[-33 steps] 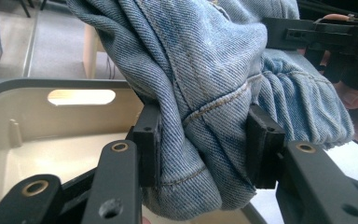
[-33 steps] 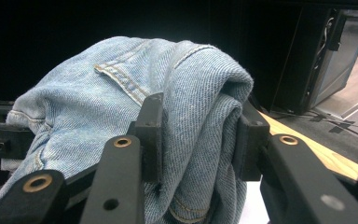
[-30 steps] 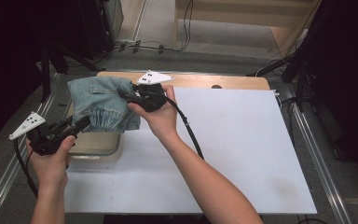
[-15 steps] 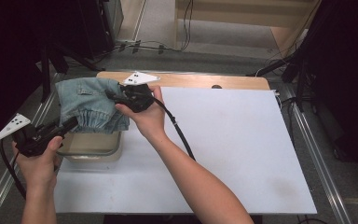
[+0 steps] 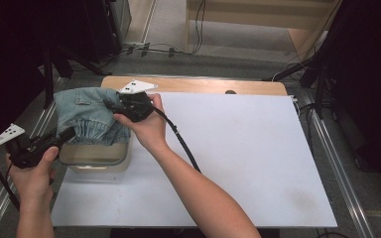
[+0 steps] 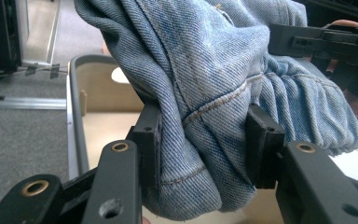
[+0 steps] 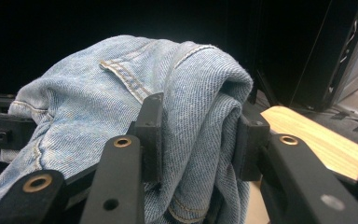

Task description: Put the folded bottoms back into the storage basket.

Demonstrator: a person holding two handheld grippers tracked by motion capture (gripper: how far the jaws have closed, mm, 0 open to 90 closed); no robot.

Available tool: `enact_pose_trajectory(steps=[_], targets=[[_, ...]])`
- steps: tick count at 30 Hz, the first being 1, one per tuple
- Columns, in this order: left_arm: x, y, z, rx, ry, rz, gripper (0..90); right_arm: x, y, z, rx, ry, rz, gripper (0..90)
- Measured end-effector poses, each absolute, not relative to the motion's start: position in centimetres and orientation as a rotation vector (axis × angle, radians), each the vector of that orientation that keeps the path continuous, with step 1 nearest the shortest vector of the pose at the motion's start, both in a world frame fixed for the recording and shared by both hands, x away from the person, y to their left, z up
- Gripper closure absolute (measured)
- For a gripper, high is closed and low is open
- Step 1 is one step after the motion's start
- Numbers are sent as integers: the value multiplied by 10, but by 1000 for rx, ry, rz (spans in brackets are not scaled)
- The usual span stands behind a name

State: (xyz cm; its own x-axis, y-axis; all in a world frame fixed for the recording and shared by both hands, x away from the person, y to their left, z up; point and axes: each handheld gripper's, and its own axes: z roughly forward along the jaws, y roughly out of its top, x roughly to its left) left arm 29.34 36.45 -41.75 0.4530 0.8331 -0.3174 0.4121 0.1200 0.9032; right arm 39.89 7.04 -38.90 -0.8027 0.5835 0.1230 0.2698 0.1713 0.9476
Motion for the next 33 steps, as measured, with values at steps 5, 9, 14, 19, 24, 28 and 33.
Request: enact_pose_trajectory(steps=[5,9,14,19,24,28,33], targets=[[296,367,-423,1518,1162,421,544,402,73,-398,833,2205,1661,595],[298,366,-427,1540,1174,416,543,404,73,-404,833,2224,1645,593],[301,360,-432,1576,1188,425,542,407,69,-414,856,2243,1626,592],[304,357,-436,1609,1201,433,540,409,67,-423,868,2258,1608,587],[305,355,-437,1622,1209,442,537,412,65,-426,862,2262,1602,575],[307,354,-438,1632,1215,452,535,413,65,-428,862,2266,1597,567],[308,352,-437,1656,1224,444,518,413,65,-432,867,2254,1590,555]])
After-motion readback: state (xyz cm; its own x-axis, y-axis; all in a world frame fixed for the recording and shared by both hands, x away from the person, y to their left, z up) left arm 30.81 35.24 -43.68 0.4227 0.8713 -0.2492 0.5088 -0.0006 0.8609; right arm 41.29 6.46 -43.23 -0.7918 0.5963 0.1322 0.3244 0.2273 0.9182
